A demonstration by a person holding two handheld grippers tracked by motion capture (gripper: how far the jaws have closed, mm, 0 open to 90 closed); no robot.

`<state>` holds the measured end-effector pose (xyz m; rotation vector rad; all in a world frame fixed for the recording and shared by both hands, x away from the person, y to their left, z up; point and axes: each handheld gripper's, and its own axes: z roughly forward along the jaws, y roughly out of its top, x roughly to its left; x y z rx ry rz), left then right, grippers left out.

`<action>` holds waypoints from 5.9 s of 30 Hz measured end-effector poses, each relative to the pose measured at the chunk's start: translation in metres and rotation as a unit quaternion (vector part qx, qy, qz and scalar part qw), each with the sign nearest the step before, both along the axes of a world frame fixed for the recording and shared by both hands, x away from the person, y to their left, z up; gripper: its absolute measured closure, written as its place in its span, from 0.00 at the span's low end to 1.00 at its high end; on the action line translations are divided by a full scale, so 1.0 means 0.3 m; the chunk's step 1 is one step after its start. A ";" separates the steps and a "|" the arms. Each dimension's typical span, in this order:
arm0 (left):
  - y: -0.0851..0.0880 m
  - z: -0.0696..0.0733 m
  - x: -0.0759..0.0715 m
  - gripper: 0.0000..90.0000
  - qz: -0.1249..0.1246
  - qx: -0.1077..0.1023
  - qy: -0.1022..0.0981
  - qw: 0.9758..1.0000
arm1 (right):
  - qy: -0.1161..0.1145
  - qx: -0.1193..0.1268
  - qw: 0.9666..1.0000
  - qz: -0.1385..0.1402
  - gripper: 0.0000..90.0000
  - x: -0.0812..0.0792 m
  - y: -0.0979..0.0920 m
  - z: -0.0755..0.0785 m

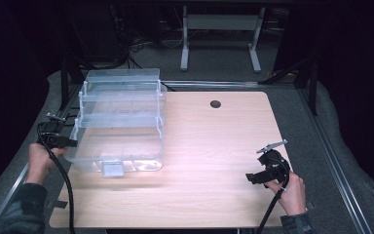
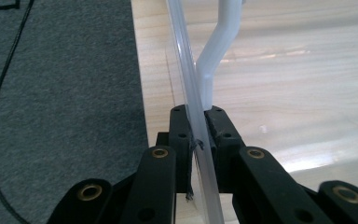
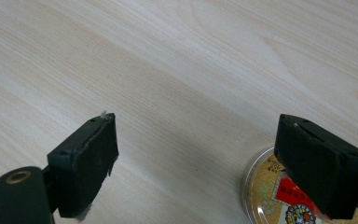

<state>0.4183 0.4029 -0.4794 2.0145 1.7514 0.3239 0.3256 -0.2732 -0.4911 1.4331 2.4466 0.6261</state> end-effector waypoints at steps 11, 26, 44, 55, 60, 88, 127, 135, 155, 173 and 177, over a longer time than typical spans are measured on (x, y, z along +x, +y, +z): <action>-0.009 -0.001 -0.008 0.91 -0.014 0.004 -0.005 1.000 | -0.001 0.006 1.000 -0.004 0.14 -0.007 -0.013 0.000; -0.066 0.000 -0.022 0.90 -0.024 0.001 -0.002 1.000 | -0.004 0.004 1.000 -0.008 0.15 -0.017 -0.024 0.010; -0.182 0.005 -0.029 0.88 -0.039 0.012 0.006 0.999 | -0.008 0.010 1.000 -0.011 0.15 -0.025 -0.036 0.021; -0.247 0.009 -0.020 0.87 -0.055 0.024 0.015 0.998 | -0.008 0.016 1.000 -0.011 0.15 -0.026 -0.043 0.024; -0.289 0.011 -0.010 0.87 -0.067 0.028 0.019 0.997 | -0.010 0.008 1.000 -0.018 0.15 -0.030 -0.047 0.023; -0.580 0.019 0.032 0.84 -0.137 0.046 0.034 0.989 | -0.011 0.017 1.000 -0.023 0.15 -0.048 -0.085 0.026; -0.920 0.024 0.041 0.81 -0.182 0.061 0.042 0.981 | -0.010 0.015 0.999 -0.032 0.15 -0.045 -0.118 0.030; -0.968 0.017 0.049 0.80 -0.185 0.057 0.050 0.980 | -0.003 0.014 0.999 -0.033 0.15 -0.039 -0.126 0.027; -0.892 0.166 -0.006 0.24 -0.255 -0.003 0.018 0.967 | 0.007 0.011 0.999 -0.050 0.14 -0.031 -0.169 0.030; -0.607 0.132 -0.101 0.00 -0.219 0.046 0.006 0.975 | 0.049 -0.010 0.996 -0.075 0.13 0.032 -0.197 -0.040; -0.558 0.093 -0.130 0.00 -0.207 0.039 -0.005 0.978 | 0.075 -0.011 0.994 -0.074 0.12 0.061 -0.200 -0.078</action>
